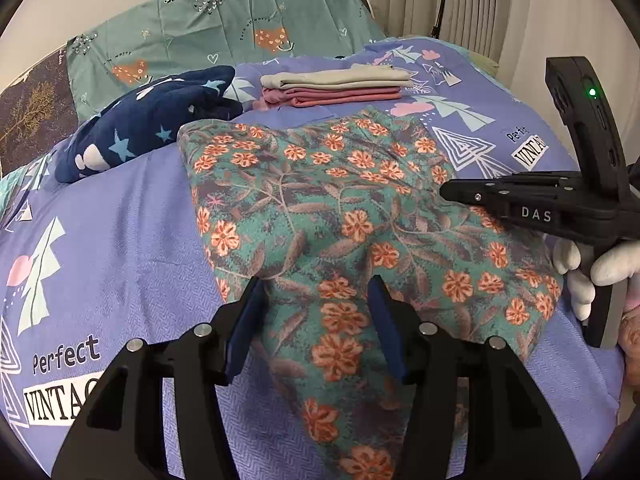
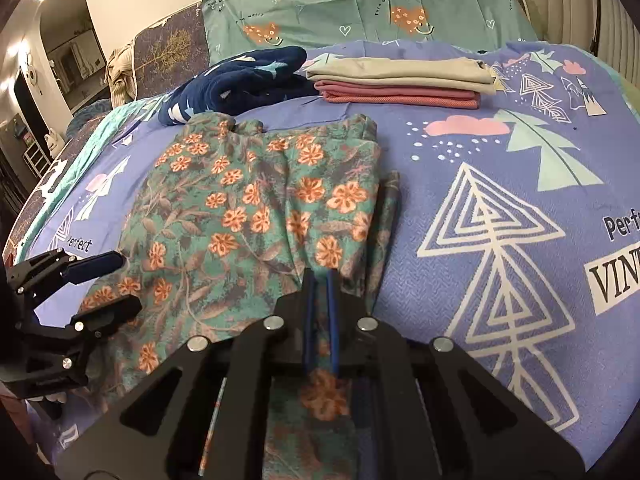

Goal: Fold small clothes

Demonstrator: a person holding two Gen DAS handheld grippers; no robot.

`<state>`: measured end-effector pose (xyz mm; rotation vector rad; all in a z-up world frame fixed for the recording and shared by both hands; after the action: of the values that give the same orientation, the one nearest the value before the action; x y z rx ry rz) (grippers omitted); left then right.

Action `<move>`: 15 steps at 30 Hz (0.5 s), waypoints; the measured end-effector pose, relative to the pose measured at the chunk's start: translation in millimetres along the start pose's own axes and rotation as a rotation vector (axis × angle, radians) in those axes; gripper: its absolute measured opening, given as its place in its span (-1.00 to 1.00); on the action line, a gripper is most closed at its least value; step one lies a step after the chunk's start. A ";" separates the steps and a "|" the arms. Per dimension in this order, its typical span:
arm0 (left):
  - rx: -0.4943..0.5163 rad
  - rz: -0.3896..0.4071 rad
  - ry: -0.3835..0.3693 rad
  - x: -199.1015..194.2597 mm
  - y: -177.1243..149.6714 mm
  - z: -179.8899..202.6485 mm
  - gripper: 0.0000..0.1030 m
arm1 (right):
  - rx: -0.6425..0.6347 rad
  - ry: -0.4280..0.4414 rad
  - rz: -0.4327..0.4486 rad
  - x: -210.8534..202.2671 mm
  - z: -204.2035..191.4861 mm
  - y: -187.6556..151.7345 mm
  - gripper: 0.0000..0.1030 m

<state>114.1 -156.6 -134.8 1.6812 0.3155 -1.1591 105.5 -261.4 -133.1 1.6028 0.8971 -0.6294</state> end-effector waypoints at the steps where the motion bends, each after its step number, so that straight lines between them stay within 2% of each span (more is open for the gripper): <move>1: 0.000 0.003 0.001 -0.3 0.5 -0.7 0.08 | 0.003 0.007 0.002 -0.9 -0.5 -1.2 -0.90; 7: -0.013 0.003 0.003 0.0 0.8 -2.7 0.11 | 0.043 0.053 -0.002 -3.9 2.8 -1.1 -0.90; 11: -0.010 0.000 0.009 -4.8 -0.6 0.6 0.21 | 0.071 0.066 -0.002 -15.4 4.5 -3.4 -0.83; 15: -0.012 0.009 0.023 -15.5 -1.8 2.7 0.23 | 0.069 0.073 0.034 -39.4 -1.2 -8.9 -0.68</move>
<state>103.6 -153.3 -123.4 1.6848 0.3284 -1.1297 75.8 -268.2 -106.6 1.7085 0.9081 -0.5865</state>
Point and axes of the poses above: each gripper's, at about its wrist camera, not at the fingertips, and x roughly the way its jaws point, z to its right, y to its top, the point moved 10 cm from there along x, roughly the way its jaws point, and after that the axes turned 6 degrees about -z, right-handed, at the moved point
